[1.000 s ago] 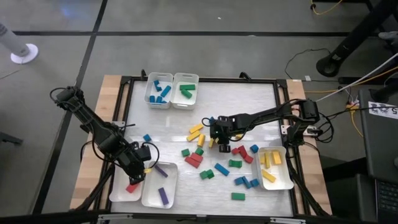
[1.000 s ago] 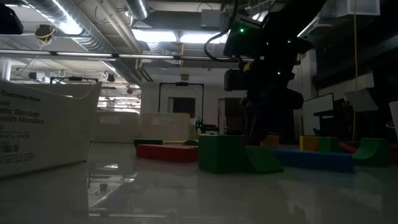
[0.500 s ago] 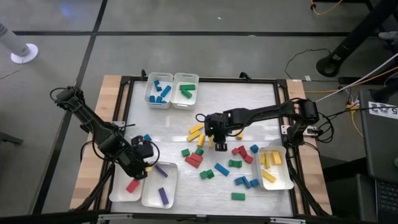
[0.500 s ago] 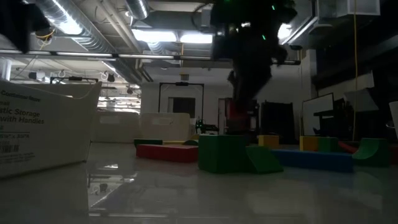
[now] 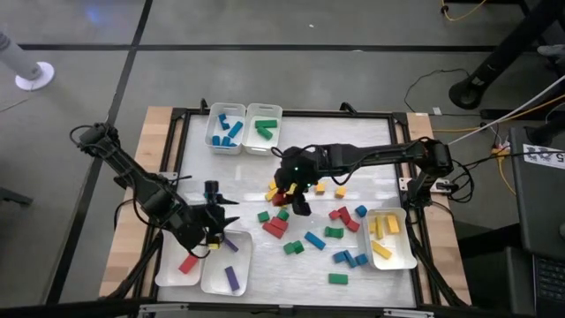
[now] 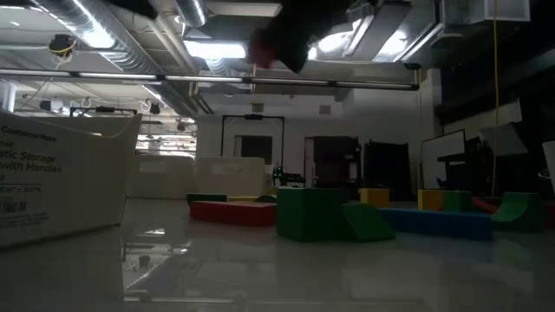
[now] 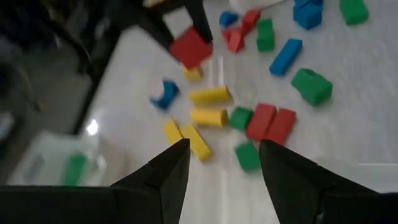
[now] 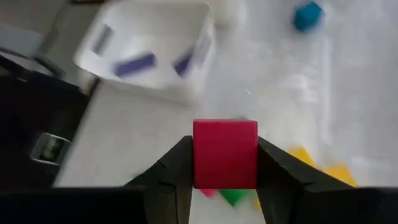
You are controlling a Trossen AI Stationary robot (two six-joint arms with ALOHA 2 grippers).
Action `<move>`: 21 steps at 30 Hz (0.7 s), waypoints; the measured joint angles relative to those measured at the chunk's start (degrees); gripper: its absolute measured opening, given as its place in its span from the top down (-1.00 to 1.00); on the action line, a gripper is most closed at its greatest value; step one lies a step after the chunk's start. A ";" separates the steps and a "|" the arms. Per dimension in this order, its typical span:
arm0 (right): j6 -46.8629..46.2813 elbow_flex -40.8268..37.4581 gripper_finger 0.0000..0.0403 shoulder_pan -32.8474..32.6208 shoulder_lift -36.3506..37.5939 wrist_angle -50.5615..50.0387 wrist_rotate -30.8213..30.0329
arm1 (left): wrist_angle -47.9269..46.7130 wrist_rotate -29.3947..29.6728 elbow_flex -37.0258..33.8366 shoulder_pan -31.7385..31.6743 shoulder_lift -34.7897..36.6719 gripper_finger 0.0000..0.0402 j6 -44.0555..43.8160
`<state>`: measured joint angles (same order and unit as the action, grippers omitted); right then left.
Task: Sort blocks
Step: Put the red block into the bottom left white bin
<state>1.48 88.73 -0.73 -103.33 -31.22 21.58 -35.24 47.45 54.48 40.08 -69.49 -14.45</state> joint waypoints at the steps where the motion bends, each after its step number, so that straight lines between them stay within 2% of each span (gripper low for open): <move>1: -0.20 0.00 0.34 0.00 0.00 1.20 1.47 | 1.53 0.05 0.00 -0.40 0.00 0.09 3.82; 6: -5.00 0.00 0.26 0.00 0.02 5.23 8.12 | 8.53 0.02 0.00 -2.74 0.00 0.09 19.87; 10: -6.22 -0.02 0.23 -0.04 0.02 5.85 9.98 | 13.86 -0.10 0.00 -4.89 -0.14 0.09 28.75; 13: -6.31 -0.02 0.28 -0.04 0.04 5.84 9.97 | 17.51 -0.82 0.02 -6.39 -0.93 0.09 33.19; 16: -6.32 -0.02 0.33 -0.04 0.04 5.93 9.97 | 20.11 -3.97 0.02 -8.15 -2.38 0.09 36.01; 21: -6.30 -0.02 0.28 -0.04 0.04 5.91 9.97 | 22.87 -6.93 0.02 -10.32 -5.38 0.09 39.07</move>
<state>-4.82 88.71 -0.78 -103.28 -25.30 31.55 -12.38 40.52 54.50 29.76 -74.88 24.62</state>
